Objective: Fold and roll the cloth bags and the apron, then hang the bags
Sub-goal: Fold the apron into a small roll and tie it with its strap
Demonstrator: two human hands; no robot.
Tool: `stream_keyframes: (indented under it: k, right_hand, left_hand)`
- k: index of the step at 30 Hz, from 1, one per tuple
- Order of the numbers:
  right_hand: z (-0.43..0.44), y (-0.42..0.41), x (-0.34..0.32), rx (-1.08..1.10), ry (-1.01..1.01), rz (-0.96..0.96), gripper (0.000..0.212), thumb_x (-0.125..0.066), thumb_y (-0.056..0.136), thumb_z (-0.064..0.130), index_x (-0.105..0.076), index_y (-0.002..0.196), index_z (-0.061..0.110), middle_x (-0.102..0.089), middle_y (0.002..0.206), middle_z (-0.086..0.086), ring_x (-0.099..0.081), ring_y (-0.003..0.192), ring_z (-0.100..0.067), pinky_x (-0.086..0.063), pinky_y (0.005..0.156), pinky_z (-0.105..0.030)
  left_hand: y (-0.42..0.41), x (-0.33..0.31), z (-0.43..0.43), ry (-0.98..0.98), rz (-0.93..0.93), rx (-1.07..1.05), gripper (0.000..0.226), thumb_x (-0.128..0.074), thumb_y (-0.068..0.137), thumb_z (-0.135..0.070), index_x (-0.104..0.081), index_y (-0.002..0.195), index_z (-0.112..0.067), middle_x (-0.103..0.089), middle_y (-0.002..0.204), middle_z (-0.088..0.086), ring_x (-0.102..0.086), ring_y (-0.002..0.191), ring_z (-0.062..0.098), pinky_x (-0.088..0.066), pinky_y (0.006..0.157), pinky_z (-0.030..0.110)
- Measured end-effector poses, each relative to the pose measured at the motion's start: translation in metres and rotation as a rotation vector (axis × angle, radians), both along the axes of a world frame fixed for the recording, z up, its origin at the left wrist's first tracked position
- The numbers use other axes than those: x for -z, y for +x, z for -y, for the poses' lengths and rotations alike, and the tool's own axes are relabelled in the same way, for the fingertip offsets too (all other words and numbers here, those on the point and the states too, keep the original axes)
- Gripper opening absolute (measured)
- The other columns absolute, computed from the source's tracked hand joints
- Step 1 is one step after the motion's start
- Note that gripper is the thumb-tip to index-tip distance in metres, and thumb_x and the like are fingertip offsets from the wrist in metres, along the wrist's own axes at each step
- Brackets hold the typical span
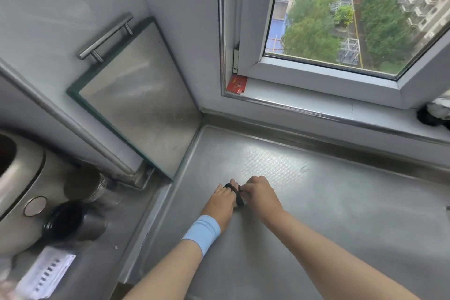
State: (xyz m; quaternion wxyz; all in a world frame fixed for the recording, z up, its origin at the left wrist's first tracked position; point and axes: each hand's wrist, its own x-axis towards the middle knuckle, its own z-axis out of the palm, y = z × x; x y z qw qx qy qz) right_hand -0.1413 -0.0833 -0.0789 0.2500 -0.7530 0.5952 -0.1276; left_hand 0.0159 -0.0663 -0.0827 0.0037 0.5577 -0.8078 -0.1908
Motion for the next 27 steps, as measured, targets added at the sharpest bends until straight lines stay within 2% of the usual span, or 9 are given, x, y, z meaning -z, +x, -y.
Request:
stream_keyframes:
  k: [2,6,10,12,14,17,21,25,27]
  right_hand:
    - [-0.002,0.002,0.005,-0.020,-0.067,-0.018,0.019,-0.061,0.088,0.008,-0.072,0.075,0.016,-0.056,0.083,0.000,-0.039,0.081,-0.020,-0.033,0.065,-0.025]
    - [-0.009,0.003,0.009,-0.030,-0.149,-0.025,0.016,-0.068,0.089,0.011,-0.073,0.076,0.018,-0.055,0.085,-0.002,-0.046,0.079,-0.023,-0.043,0.064,-0.031]
    - [-0.012,0.003,0.004,0.001,-0.051,0.054,0.018,-0.062,0.096,0.023,-0.075,0.087,0.016,-0.053,0.088,-0.001,-0.045,0.082,-0.020,-0.035,0.066,-0.022]
    - [-0.014,0.004,0.001,0.034,0.080,0.135,0.015,-0.062,0.085,0.020,-0.077,0.086,0.021,-0.053,0.089,0.003,-0.048,0.084,-0.013,-0.031,0.067,-0.010]
    - [-0.015,0.006,-0.004,0.107,0.194,0.201,0.018,-0.059,0.076,0.029,-0.077,0.080,0.029,-0.054,0.089,0.009,-0.050,0.086,-0.001,-0.033,0.069,-0.004]
    - [-0.012,0.006,-0.007,0.163,0.238,0.205,0.011,-0.070,0.077,0.037,-0.077,0.076,0.030,-0.057,0.087,0.011,-0.055,0.083,-0.001,-0.037,0.068,-0.007]
    - [-0.009,0.006,-0.006,0.229,0.275,0.210,0.008,-0.069,0.080,0.027,-0.075,0.076,0.027,-0.059,0.088,0.010,-0.058,0.081,-0.006,-0.041,0.067,-0.014]
    - [-0.011,0.008,-0.003,0.320,0.242,0.222,0.028,-0.051,0.079,0.007,-0.061,0.096,0.027,-0.053,0.096,0.008,-0.056,0.082,-0.012,-0.038,0.064,-0.015]
    - [-0.011,0.002,-0.003,0.228,0.185,0.180,0.047,-0.045,0.077,-0.003,-0.058,0.110,0.028,-0.051,0.104,0.006,-0.053,0.090,-0.009,-0.041,0.070,-0.020]
  left_hand:
    - [0.001,0.005,0.000,0.000,-0.059,-0.040,0.059,-0.033,0.097,-0.001,-0.016,0.153,-0.011,-0.035,0.153,0.005,-0.031,0.141,0.020,-0.012,0.118,0.026]
    - [0.004,0.008,-0.001,0.031,-0.217,-0.116,0.052,-0.041,0.096,-0.007,-0.041,0.145,-0.023,-0.057,0.133,0.002,-0.054,0.117,0.027,-0.039,0.103,0.031]
    - [0.007,0.000,0.006,0.035,-0.407,-0.184,0.024,-0.056,0.089,-0.017,-0.074,0.105,-0.016,-0.072,0.100,0.006,-0.065,0.094,0.026,-0.049,0.084,0.030]
    - [0.008,-0.003,0.011,0.044,-0.399,-0.159,0.017,-0.062,0.085,-0.011,-0.076,0.094,-0.011,-0.071,0.092,0.009,-0.064,0.089,0.026,-0.048,0.080,0.029]
    - [0.009,-0.004,0.012,0.034,-0.397,-0.154,0.014,-0.062,0.085,-0.008,-0.075,0.090,-0.008,-0.067,0.090,0.010,-0.061,0.087,0.025,-0.044,0.077,0.023]
    - [0.008,-0.001,0.007,0.011,-0.422,-0.200,0.012,-0.060,0.087,-0.006,-0.072,0.087,-0.004,-0.064,0.091,0.010,-0.060,0.086,0.024,-0.045,0.079,0.025]
    - [0.006,0.004,-0.001,-0.035,-0.525,-0.316,0.006,-0.066,0.086,-0.007,-0.071,0.084,-0.005,-0.065,0.085,0.005,-0.060,0.080,0.018,-0.045,0.074,0.018]
    - [0.002,0.008,-0.003,-0.015,-0.590,-0.411,0.007,-0.064,0.086,-0.005,-0.069,0.084,-0.009,-0.064,0.084,0.000,-0.058,0.078,0.014,-0.042,0.072,0.013]
    - [0.001,0.010,-0.002,0.025,-0.620,-0.459,0.009,-0.062,0.086,-0.005,-0.067,0.083,-0.011,-0.061,0.083,-0.002,-0.056,0.079,0.013,-0.042,0.071,0.011]
